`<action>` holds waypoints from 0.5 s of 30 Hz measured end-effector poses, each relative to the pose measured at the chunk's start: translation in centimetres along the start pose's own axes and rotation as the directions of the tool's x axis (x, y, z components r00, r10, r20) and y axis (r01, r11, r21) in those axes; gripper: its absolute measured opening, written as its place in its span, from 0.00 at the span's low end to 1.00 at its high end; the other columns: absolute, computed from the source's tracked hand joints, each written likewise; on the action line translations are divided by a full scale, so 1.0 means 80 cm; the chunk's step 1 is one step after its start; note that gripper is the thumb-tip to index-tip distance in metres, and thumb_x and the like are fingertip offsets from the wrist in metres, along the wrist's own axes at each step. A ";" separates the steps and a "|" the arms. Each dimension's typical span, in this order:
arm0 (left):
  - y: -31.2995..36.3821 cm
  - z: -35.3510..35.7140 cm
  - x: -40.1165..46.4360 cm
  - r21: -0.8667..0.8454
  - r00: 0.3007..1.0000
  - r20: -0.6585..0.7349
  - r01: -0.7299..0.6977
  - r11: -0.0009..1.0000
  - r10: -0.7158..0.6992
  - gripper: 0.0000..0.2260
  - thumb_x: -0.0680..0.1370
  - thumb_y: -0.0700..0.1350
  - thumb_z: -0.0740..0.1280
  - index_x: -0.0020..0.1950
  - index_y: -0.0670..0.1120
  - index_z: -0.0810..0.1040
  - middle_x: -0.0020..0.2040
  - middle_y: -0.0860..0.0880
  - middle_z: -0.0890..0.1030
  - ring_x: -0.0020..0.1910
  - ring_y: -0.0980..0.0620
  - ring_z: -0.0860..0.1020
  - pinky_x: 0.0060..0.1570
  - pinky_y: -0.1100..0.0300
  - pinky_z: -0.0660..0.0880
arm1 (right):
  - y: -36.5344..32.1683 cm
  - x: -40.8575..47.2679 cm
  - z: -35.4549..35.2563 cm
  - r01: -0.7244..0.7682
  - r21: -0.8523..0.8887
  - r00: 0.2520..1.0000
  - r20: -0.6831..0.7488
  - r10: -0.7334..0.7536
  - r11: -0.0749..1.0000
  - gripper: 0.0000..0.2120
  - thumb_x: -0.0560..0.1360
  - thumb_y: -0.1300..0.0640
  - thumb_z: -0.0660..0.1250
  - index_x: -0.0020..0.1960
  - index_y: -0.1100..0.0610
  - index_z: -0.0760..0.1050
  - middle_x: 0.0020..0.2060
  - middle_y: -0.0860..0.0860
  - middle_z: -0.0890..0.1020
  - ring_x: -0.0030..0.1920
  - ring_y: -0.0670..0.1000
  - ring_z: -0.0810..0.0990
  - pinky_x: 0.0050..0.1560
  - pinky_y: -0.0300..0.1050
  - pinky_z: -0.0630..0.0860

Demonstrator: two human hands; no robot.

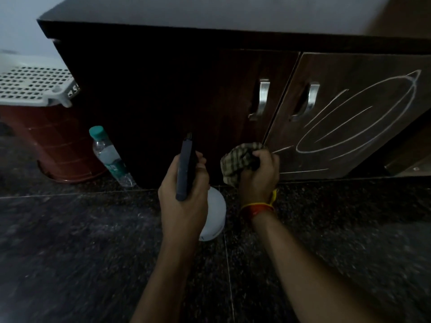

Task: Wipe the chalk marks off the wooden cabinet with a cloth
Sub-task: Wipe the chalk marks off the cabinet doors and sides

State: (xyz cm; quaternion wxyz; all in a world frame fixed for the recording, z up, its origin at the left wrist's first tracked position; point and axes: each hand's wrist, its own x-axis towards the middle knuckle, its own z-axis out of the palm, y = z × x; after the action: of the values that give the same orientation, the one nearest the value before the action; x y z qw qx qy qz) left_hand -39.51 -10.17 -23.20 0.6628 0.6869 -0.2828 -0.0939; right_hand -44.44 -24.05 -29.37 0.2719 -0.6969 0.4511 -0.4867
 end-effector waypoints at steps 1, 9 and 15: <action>-0.001 0.001 0.001 0.001 1.000 0.006 -0.001 1.000 0.001 0.05 0.82 0.41 0.62 0.54 0.42 0.76 0.40 0.47 0.77 0.39 0.54 0.76 0.40 0.68 0.70 | -0.004 0.001 0.001 0.004 0.024 1.000 -0.010 -0.004 1.000 0.18 0.58 0.71 0.58 0.46 0.64 0.76 0.46 0.56 0.72 0.45 0.47 0.70 0.49 0.31 0.64; -0.016 0.000 0.003 0.048 0.999 0.021 0.034 0.998 -0.035 0.10 0.81 0.39 0.62 0.59 0.35 0.76 0.42 0.47 0.77 0.40 0.55 0.76 0.40 0.74 0.70 | 0.058 -0.030 0.026 -0.210 -0.102 0.973 0.075 0.218 0.972 0.18 0.59 0.68 0.54 0.43 0.67 0.77 0.45 0.66 0.77 0.45 0.64 0.78 0.51 0.43 0.67; -0.020 0.000 0.008 0.060 0.999 0.005 0.041 0.997 -0.041 0.12 0.82 0.40 0.61 0.61 0.34 0.74 0.44 0.44 0.75 0.41 0.53 0.76 0.40 0.75 0.70 | 0.034 -0.028 0.038 -0.187 0.030 0.981 -0.049 0.189 0.982 0.15 0.60 0.71 0.55 0.42 0.67 0.77 0.44 0.65 0.77 0.46 0.61 0.78 0.53 0.40 0.68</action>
State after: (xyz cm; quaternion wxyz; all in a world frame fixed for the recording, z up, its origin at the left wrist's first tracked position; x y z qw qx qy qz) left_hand -38.55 -10.59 -24.59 0.6389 0.7120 -0.2734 -0.1010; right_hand -42.87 -23.45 -33.73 0.3136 -0.6350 0.5157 -0.4822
